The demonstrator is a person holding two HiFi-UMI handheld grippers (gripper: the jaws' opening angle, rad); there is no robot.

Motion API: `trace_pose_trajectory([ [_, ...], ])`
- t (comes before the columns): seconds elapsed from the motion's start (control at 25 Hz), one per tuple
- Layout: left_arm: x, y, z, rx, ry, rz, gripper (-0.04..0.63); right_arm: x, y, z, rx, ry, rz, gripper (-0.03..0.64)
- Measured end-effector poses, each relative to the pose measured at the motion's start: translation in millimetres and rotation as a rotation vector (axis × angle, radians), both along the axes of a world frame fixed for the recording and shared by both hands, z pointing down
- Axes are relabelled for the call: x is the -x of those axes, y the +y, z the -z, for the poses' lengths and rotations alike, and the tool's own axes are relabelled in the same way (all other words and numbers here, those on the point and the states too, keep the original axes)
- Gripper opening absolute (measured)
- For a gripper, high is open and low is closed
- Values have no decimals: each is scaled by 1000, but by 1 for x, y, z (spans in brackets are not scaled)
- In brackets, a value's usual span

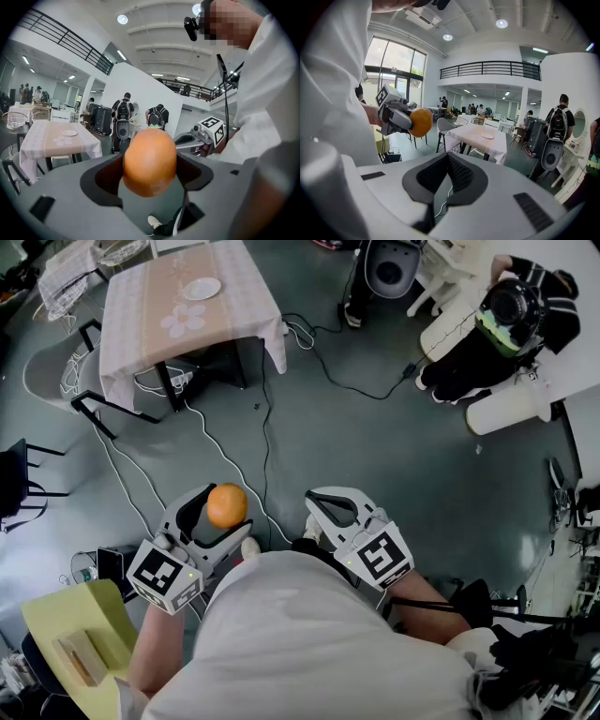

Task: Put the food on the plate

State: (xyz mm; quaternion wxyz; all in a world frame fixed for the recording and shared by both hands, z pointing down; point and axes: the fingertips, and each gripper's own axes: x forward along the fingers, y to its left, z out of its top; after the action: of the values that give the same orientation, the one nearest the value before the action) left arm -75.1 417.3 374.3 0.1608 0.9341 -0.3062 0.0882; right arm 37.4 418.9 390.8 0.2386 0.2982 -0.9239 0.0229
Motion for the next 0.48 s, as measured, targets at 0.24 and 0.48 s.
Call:
trace_pose_trajectory([
  [0.24, 17, 1, -3, 5, 18, -2, 362, 15, -1, 0, -11, 22, -6, 12],
  [0.48, 41, 1, -12, 33, 22, 6, 362, 42, -5, -6, -1, 22, -7, 12],
])
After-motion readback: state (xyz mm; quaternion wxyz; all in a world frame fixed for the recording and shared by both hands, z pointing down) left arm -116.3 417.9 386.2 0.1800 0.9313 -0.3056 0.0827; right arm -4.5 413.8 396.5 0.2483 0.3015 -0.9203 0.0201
